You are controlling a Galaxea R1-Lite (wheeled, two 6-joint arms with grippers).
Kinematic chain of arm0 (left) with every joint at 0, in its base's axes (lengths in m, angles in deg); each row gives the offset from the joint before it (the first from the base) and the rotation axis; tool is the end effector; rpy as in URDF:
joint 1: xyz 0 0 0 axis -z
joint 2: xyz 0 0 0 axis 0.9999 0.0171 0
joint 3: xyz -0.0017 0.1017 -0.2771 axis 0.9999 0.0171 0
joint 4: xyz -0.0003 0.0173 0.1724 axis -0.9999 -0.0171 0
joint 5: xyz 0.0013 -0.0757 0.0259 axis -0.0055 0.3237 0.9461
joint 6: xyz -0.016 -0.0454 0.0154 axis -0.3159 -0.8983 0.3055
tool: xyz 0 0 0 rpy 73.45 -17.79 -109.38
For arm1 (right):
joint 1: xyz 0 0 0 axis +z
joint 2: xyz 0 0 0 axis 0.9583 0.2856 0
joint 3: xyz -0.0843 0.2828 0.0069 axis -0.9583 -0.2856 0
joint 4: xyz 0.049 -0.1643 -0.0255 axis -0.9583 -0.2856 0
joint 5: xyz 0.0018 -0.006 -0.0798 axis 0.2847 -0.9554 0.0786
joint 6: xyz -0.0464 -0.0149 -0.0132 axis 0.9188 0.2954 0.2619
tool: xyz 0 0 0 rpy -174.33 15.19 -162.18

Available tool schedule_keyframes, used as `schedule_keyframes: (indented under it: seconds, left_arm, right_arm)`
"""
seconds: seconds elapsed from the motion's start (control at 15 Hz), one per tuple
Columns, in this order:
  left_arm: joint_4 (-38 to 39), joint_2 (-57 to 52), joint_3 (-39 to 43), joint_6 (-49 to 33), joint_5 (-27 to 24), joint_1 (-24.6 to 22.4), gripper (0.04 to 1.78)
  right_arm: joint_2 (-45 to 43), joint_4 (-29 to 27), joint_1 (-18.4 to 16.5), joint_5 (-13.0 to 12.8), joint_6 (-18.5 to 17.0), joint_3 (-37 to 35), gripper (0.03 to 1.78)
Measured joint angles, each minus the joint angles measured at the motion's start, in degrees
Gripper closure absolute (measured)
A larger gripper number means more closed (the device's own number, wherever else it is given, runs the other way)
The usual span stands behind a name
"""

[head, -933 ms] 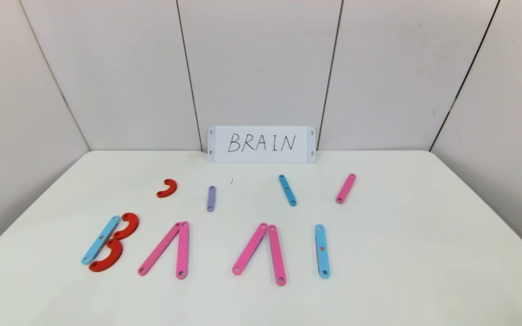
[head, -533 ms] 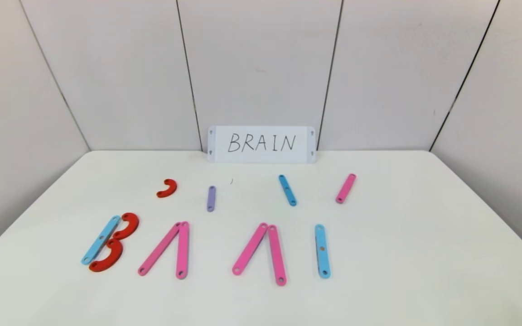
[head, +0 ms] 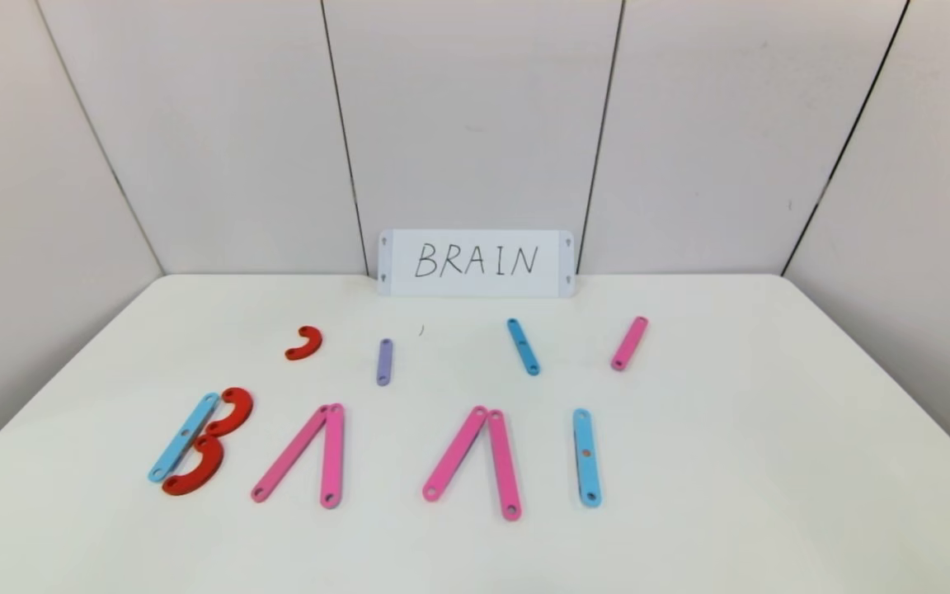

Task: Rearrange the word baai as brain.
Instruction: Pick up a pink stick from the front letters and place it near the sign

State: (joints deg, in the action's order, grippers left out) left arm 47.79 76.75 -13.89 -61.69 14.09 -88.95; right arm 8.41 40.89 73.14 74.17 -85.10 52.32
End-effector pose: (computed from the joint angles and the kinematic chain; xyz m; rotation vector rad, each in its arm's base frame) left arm -0.0175 -0.0046 0.1382 0.0953 -0.0710 -0.0897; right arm -0.0192 -0.0004 0.1489 -0.0681 0.0124 -0.0146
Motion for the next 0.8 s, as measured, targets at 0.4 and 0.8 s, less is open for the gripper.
schedule_keyframes:
  seconds: [0.4,0.8]
  left_arm:
    - [7.0,27.1,-15.9,-3.2,-2.8,0.7,0.09]
    - [21.6,56.4,-28.9,-6.9,-3.5,0.8,0.09]
  right_arm:
    - [26.4,-0.2,-0.2,-0.2,-0.1,22.0,0.11]
    - [53.0,-0.9,-0.2,0.0,-3.1,43.1,0.11]
